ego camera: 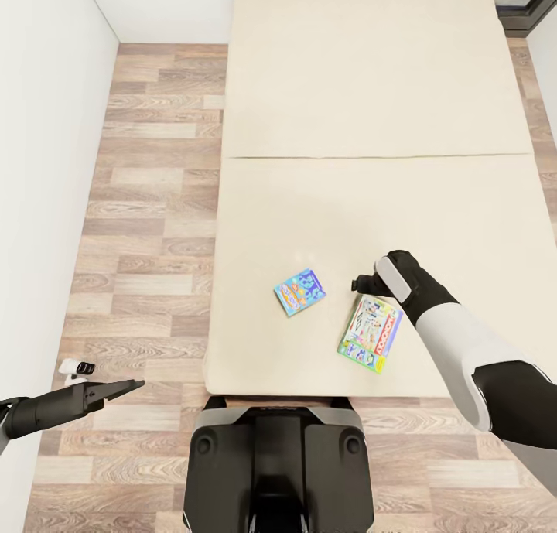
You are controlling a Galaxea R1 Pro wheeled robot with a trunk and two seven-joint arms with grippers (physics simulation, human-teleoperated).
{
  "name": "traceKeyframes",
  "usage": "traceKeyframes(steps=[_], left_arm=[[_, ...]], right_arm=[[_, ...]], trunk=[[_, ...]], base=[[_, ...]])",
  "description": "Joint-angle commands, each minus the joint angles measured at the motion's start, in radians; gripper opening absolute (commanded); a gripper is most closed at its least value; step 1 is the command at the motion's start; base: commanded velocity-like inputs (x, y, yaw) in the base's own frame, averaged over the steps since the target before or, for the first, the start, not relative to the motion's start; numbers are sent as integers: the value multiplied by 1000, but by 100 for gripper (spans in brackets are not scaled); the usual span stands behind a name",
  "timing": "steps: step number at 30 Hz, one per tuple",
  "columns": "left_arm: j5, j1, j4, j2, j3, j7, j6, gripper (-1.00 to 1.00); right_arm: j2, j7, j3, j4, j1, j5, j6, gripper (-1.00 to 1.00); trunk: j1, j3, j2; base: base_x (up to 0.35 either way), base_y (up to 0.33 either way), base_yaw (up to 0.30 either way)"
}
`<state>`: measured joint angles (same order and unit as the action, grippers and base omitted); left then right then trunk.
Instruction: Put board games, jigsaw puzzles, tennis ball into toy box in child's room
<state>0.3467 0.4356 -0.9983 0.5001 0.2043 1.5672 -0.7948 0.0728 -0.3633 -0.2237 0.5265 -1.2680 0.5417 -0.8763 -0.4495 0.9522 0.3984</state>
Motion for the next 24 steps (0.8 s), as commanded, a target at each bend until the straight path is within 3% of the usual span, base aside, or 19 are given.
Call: traceKeyframes(steps=[1,24], left_arm=[[0,0,0,0,0,4,-11,100],[0,0,0,0,0,4,-11,100]], right_arm=[[1,-8,-8,1,-1,11,-3,100],[1,-8,-8,1,-1,11,-3,100]], trunk=[[-1,3,2],[-1,27,2]], base=[[0,0,0],[-13,0,0]])
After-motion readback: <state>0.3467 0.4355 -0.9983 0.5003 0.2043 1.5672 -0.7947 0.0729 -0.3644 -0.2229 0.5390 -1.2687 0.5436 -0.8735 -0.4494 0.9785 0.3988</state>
